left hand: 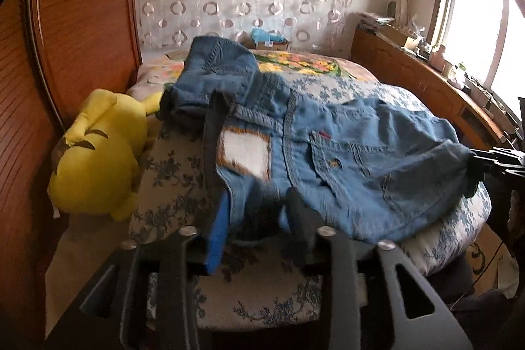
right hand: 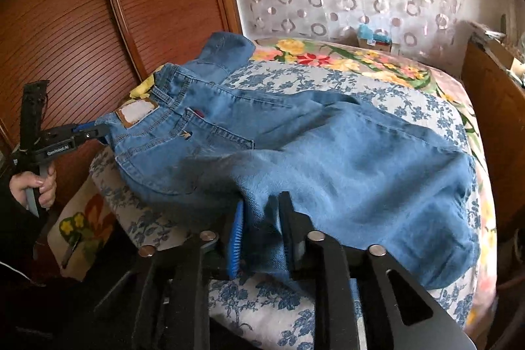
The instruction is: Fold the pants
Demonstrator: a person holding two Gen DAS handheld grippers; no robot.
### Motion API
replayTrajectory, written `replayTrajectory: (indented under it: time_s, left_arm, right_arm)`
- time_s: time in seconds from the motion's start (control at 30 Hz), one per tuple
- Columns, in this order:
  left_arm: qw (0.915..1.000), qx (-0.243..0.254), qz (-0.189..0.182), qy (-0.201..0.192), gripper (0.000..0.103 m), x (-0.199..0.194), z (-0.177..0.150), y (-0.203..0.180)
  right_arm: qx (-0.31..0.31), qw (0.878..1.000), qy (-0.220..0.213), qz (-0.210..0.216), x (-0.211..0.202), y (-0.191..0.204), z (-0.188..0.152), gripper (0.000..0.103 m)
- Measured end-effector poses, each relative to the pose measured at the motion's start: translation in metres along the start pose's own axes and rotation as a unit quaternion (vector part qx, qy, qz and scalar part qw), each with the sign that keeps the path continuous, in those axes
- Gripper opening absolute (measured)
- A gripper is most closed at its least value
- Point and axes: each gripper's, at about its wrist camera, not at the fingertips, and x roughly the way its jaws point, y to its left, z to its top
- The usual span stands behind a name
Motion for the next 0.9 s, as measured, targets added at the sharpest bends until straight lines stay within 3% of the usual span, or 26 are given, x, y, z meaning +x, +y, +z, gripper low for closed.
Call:
replayTrajectory:
  time_s: [0.07,0.13,0.17,0.2,0.53,0.9]
  left_arm:
    - [1.0000,0.001,0.000,-0.006,0.048,-0.001,0.004,0.002]
    - [1.0000,0.003,0.002,-0.004,0.059,0.002,0.010,0.002]
    - [1.0000,0.004,0.004,-0.006,0.069,0.003,0.013,0.002]
    - [1.0000,0.004,0.002,-0.009,0.071,0.004,0.016,0.002]
    - [0.9996,0.017,0.002,-0.022,0.073,0.039,0.055,-0.004]
    - [0.9991,0.035,0.017,0.014,0.072,0.101,0.102,-0.002]
  right_arm:
    - [0.005,1.000,-0.006,0.003,-0.001,-0.002,0.004,0.034]
    - [0.010,1.000,-0.010,0.001,0.001,0.000,0.001,0.040]
    - [0.011,1.000,-0.012,0.000,0.002,0.000,0.001,0.041]
    - [0.013,1.000,-0.013,-0.002,0.002,-0.002,0.002,0.041]
    - [0.023,0.999,-0.030,-0.021,-0.003,-0.011,0.006,0.047]
    - [0.062,0.996,-0.010,-0.057,0.023,-0.048,0.007,0.047]
